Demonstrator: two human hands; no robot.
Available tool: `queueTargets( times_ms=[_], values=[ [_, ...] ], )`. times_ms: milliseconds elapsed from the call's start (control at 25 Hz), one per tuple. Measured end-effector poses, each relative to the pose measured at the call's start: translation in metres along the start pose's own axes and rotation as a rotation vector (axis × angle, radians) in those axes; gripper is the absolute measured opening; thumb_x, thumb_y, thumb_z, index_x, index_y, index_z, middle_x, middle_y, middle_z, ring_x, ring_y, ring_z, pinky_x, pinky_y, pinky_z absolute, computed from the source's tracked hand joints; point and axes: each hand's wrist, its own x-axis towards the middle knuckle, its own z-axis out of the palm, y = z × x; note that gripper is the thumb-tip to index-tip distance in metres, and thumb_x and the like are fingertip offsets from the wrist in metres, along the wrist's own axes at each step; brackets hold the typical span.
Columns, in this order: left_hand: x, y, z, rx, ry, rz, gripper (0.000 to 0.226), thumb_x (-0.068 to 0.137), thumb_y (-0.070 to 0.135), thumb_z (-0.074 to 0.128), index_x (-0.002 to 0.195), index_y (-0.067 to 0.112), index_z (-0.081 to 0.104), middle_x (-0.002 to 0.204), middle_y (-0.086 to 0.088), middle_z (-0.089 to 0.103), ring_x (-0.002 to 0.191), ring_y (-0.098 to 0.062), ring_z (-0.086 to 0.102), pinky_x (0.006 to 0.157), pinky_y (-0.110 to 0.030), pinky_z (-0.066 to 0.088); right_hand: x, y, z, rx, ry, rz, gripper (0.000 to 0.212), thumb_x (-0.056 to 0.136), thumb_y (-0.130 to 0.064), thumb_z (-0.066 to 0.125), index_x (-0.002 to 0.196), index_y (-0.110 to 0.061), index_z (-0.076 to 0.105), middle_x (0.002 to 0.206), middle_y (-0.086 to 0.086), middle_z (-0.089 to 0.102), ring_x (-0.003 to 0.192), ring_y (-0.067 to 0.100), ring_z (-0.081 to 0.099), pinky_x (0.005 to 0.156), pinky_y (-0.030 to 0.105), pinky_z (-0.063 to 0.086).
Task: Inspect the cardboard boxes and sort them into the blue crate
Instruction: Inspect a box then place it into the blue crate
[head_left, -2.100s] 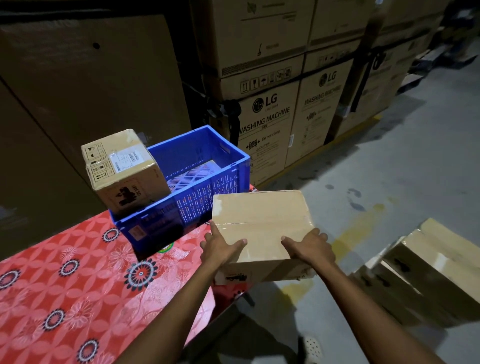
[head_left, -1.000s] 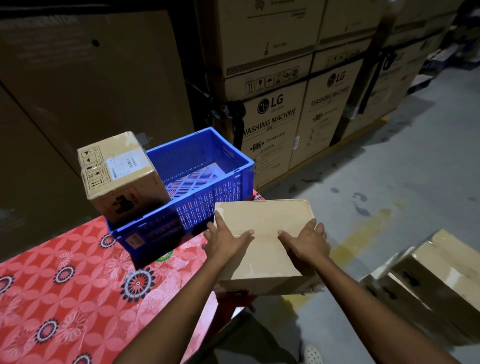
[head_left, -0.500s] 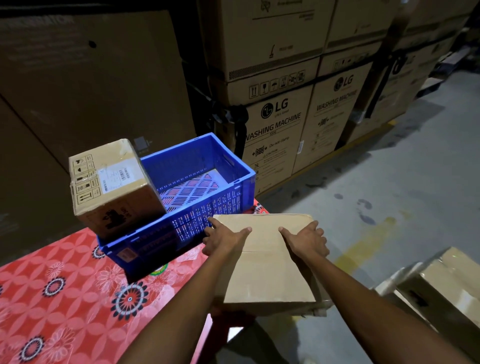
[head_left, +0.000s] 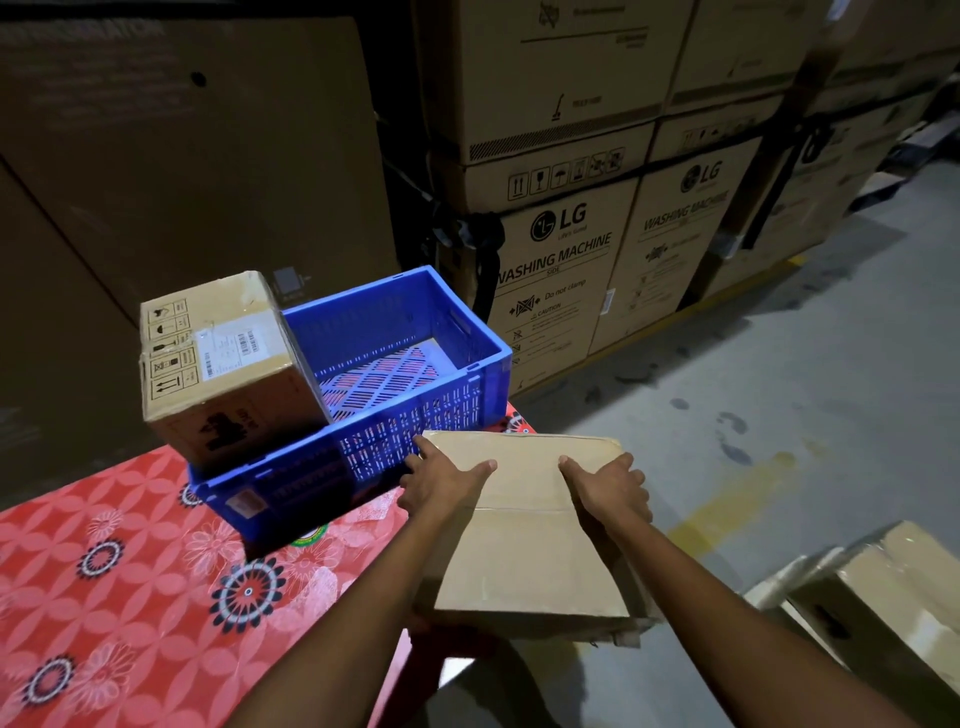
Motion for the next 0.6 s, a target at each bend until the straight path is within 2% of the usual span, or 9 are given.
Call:
queueTargets(
  times_ms=[120, 240, 320, 400, 520, 600],
  values=[
    [-0.004, 0.001, -0.008, -0.154, -0.015, 0.015, 0.115, 0.074, 0.073, 0.069, 0.157, 0.019, 0.01, 0.152, -0.016, 0.034, 0.135, -0.04, 0.042, 0.106, -0.054, 0.044, -0.001, 0.001, -0.013, 0.155, -0.013, 0.011, 0.094, 0.091, -0.071, 0.055, 0.154, -0.008, 0.027, 0.155, 0.021, 0.039, 0.137, 0.042, 0.045, 0.11, 0.054, 0.041],
    [-0.017, 0.008, -0.021, -0.296, 0.033, 0.09, 0.099, 0.079, 0.069, 0.071, 0.149, 0.017, 0.022, 0.145, -0.017, 0.041, 0.13, -0.042, 0.049, 0.103, -0.051, 0.046, -0.013, 0.006, -0.032, 0.26, 0.085, -0.001, 0.089, 0.092, -0.067, 0.056, 0.151, -0.006, 0.028, 0.152, 0.024, 0.039, 0.134, 0.046, 0.045, 0.107, 0.054, 0.04],
    [-0.029, 0.009, -0.031, -0.446, 0.093, 0.146, 0.08, 0.084, 0.062, 0.07, 0.136, 0.015, 0.032, 0.138, -0.017, 0.048, 0.121, -0.041, 0.054, 0.095, -0.044, 0.048, -0.028, 0.01, -0.045, 0.331, 0.158, -0.024, 0.083, 0.093, -0.065, 0.056, 0.151, -0.013, 0.028, 0.15, 0.025, 0.038, 0.13, 0.049, 0.046, 0.104, 0.054, 0.042],
    [-0.042, 0.007, -0.038, -0.607, 0.149, 0.176, 0.061, 0.088, 0.058, 0.068, 0.119, 0.017, 0.035, 0.124, -0.014, 0.054, 0.106, -0.037, 0.059, 0.08, -0.038, 0.044, -0.044, 0.016, -0.056, 0.404, 0.201, -0.069, 0.076, 0.094, -0.066, 0.054, 0.151, -0.022, 0.029, 0.147, 0.024, 0.038, 0.124, 0.049, 0.05, 0.099, 0.049, 0.044],
    [-0.05, -0.005, -0.04, -0.735, 0.193, 0.223, 0.054, 0.09, 0.057, 0.066, 0.11, 0.019, 0.034, 0.118, -0.013, 0.054, 0.098, -0.033, 0.058, 0.073, -0.036, 0.039, -0.06, 0.027, -0.059, 0.52, 0.249, -0.134, 0.067, 0.095, -0.058, 0.059, 0.144, -0.02, 0.036, 0.142, 0.025, 0.042, 0.124, 0.044, 0.05, 0.085, 0.038, 0.038],
    [-0.051, -0.018, -0.038, -0.766, 0.152, 0.252, 0.056, 0.085, 0.06, 0.07, 0.111, 0.02, 0.041, 0.12, -0.011, 0.055, 0.101, -0.03, 0.059, 0.078, -0.037, 0.045, -0.067, 0.034, -0.054, 0.587, 0.28, -0.155, 0.065, 0.093, -0.051, 0.067, 0.139, -0.015, 0.037, 0.14, 0.023, 0.045, 0.128, 0.04, 0.047, 0.086, 0.037, 0.038]
  ],
)
